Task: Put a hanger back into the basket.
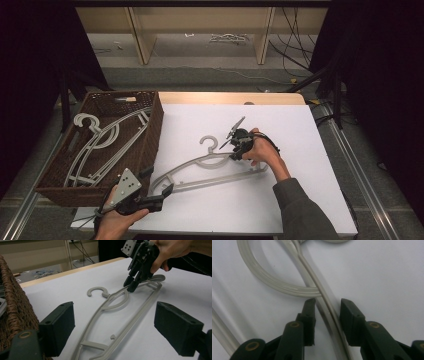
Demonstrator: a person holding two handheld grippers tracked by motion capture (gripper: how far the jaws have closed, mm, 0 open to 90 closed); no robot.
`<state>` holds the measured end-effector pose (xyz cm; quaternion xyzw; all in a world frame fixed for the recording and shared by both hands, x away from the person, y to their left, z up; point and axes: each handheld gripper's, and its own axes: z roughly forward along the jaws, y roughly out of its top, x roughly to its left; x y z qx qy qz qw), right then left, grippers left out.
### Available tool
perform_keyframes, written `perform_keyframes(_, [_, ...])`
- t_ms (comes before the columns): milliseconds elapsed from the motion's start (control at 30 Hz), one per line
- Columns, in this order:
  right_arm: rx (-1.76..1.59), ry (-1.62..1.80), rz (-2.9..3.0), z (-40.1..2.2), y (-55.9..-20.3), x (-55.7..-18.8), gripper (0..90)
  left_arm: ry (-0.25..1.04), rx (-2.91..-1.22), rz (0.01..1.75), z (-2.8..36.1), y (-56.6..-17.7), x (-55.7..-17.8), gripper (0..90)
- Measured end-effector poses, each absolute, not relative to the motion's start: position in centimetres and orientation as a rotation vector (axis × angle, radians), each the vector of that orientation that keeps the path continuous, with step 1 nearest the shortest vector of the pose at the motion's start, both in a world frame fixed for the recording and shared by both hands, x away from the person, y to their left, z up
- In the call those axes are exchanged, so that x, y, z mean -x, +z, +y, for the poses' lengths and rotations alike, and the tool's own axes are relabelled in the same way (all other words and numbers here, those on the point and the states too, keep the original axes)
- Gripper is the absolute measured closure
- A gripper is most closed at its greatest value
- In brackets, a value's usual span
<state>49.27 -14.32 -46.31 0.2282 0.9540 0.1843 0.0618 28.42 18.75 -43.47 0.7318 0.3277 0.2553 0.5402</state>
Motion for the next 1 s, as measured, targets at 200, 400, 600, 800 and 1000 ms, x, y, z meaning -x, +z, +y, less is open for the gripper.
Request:
perform_keyframes(200, [-0.569,0.531,2.902,-14.0,-46.3,-49.0,73.8,0.603,-1.74,0.782,18.7,-43.5,-28.4,16.6])
perform_keyframes(400, [-0.43,0.5,2.91,-13.8,-46.2,-48.7,77.4,0.608,-1.746,0.777,18.8,-43.5,-28.4,16.7])
perform_keyframes(600, [-0.31,0.514,2.9,-13.9,-46.3,-48.4,79.5,0.603,-1.741,0.785,18.8,-43.5,-28.4,16.9])
perform_keyframes(800, [-0.225,0.488,2.869,-14.0,-45.8,-47.7,81.1,0.606,-1.747,0.776,18.8,-43.5,-28.5,17.0])
perform_keyframes(1000, [-0.172,0.496,2.792,-14.4,-44.4,-46.6,81.8,0.601,-1.73,0.792,18.6,-43.2,-28.6,17.7])
